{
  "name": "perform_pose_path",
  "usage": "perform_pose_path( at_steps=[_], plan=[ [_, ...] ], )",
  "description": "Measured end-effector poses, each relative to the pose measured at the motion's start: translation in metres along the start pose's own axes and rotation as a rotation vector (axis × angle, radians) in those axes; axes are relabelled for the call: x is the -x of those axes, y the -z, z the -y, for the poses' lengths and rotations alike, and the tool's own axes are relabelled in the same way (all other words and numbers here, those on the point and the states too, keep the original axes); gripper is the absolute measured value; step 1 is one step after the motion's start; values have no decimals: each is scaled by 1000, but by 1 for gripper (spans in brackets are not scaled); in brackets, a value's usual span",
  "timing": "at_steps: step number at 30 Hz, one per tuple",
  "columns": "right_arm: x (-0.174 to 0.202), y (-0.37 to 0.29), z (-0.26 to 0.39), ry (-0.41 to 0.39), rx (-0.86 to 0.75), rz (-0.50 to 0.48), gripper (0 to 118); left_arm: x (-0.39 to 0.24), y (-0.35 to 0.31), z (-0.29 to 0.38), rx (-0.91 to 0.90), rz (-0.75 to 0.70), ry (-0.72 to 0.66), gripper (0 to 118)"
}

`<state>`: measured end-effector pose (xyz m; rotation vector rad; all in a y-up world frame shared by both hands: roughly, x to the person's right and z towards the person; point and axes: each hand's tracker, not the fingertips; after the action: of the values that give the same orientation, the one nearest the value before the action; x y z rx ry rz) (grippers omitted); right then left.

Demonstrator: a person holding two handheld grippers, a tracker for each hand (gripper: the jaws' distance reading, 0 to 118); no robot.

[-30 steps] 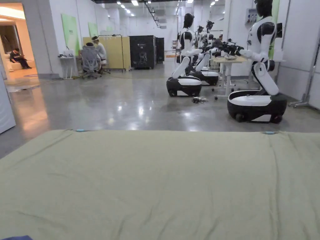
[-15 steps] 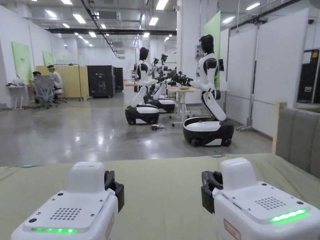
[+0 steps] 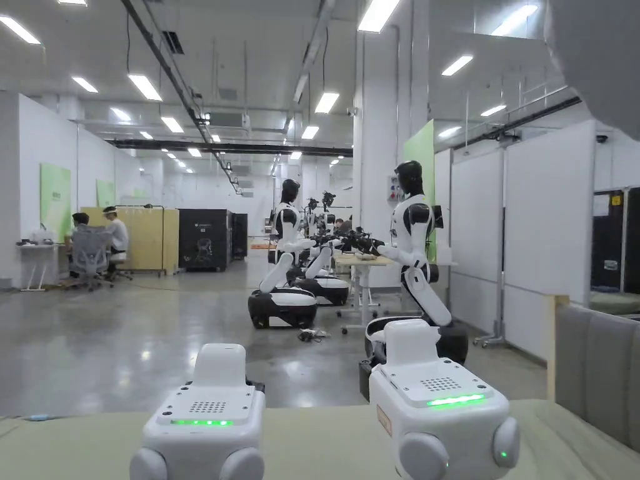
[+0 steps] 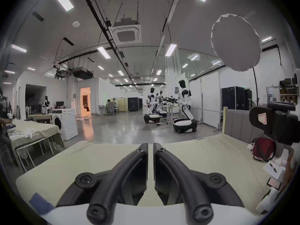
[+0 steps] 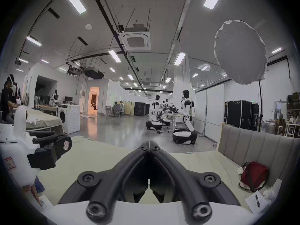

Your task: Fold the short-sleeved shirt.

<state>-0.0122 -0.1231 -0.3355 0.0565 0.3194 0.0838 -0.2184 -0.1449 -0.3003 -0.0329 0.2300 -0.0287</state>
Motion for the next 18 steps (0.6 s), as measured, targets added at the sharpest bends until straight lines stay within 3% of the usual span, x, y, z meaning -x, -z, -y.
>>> perform_pose_path(
  at_steps=[3,4,5,6,7,8,9,10,12,16,18],
  plan=[
    [-1,2,-1,12,18,-16,4,-1,-3,-1,-9,13,-13,6],
    [1,3,0,11,19,-11,15,-2,-2,-3,-5,13,-19,6],
    [2,3,0,7,22,-9,38,-1,-1,-3,-5,11,-46,7],
    [2,4,1,4,24,-12,76,-1,-1,-5,0,19,-70,33],
    [4,6,2,5,26,-9,98,0,-1,-6,8,21,-80,82],
    [6,6,3,5,25,12,101,1,2,-7,25,30,-99,118],
    [7,6,2,-1,27,28,101,5,-1,2,-27,29,-187,116],
    [8,7,2,-13,42,48,101,4,-2,-3,-23,-9,-80,118],
    [9,8,2,3,55,84,101,5,-1,-4,-40,-15,-28,118],
    [9,4,-3,32,56,87,101,4,-5,-18,-29,12,-58,118],
    [12,3,-5,57,76,149,101,3,-8,-17,-26,13,-58,118]
  ],
)
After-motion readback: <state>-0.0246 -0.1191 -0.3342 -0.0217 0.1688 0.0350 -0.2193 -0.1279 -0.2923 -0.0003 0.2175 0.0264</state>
